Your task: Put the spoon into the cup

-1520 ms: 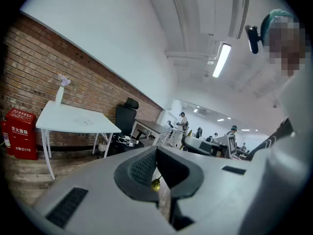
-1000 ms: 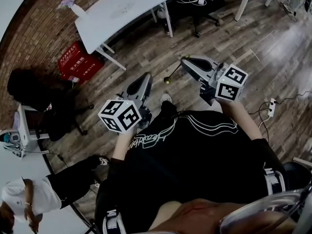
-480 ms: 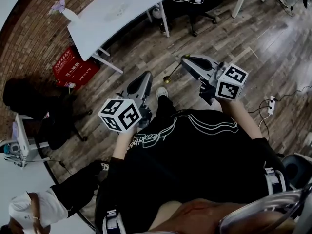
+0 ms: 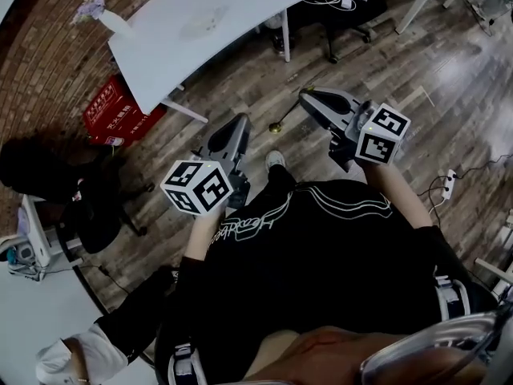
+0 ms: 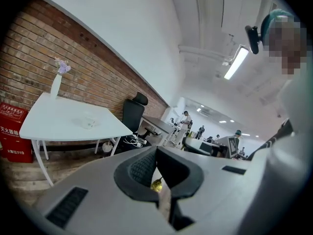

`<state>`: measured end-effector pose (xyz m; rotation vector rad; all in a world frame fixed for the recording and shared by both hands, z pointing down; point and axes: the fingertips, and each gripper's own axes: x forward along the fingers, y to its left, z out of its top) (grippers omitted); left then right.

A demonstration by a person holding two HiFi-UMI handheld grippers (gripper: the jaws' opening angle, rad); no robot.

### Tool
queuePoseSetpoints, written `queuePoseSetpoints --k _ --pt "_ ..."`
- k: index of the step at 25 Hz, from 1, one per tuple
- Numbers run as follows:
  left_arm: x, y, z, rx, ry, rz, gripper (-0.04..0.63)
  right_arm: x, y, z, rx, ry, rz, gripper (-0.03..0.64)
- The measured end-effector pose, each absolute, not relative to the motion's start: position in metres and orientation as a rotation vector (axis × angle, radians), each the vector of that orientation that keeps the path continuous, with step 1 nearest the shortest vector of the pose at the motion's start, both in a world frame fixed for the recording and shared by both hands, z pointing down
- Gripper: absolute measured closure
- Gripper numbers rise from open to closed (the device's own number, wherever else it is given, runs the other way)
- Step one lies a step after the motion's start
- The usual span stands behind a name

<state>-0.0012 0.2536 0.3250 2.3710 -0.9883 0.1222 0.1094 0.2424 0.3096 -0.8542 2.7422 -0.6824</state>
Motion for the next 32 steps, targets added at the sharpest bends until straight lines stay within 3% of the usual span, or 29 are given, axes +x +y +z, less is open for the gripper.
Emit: queuePoseSetpoints --k 17,32 --pt "-0.113 0.036 0.337 2.304 -1.029 0.071 0.592 0.007 0.025 0.32 -0.869 2.764 -0.752 0.618" --pt "-0.108 -0.039 0.338 2.292 -1.05 0.067 0.592 0.018 -0.057 0.315 -0.866 2.753 -0.745 0.618"
